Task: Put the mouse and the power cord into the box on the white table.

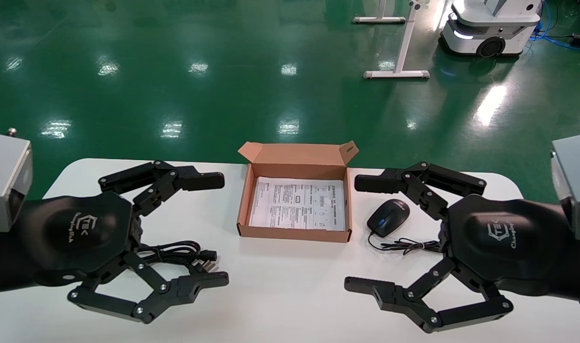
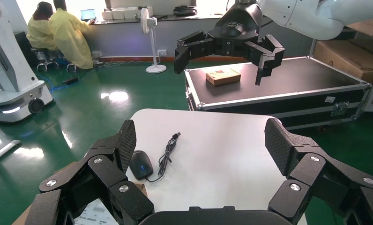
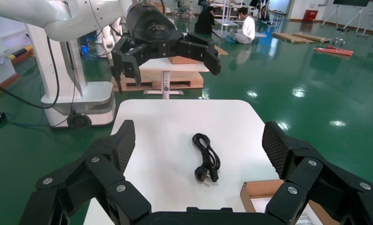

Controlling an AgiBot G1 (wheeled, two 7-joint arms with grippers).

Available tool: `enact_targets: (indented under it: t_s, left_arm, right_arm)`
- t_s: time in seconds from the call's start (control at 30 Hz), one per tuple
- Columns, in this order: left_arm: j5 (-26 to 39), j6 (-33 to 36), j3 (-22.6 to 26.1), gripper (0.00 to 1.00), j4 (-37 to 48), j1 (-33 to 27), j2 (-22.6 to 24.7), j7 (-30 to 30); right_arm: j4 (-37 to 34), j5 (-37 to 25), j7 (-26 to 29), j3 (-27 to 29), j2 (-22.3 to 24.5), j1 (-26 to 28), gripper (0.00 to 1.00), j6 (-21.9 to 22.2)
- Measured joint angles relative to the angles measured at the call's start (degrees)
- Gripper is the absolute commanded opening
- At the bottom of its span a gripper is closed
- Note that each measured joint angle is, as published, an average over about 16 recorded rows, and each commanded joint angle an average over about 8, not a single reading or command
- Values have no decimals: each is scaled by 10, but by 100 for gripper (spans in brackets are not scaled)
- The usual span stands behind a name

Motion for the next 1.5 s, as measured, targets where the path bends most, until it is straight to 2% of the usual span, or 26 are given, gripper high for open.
enact_targets:
  t_s: [0.7, 0.87, 1.17, 1.33, 1.5]
  left_arm:
    - [1, 0, 0, 100, 0, 0, 0, 0]
    - [19, 13, 12, 100, -4, -14, -1, -1]
    - [118, 42, 94, 100, 10, -93, -4, 5]
    - [203, 52, 164, 100, 51, -156, 0, 25]
    - [285, 49, 226, 100, 125, -211, 15, 65]
  right_arm:
    - [0, 0, 0, 0, 0, 0, 100, 0]
    - [-5, -7, -6, -2, 2, -2, 100, -2]
    - [-68, -78, -77, -28, 7, 7, 100, -26]
    - [-150, -156, -149, -59, -1, 39, 100, -31]
    - [-249, -244, -225, -95, -25, 91, 100, -16]
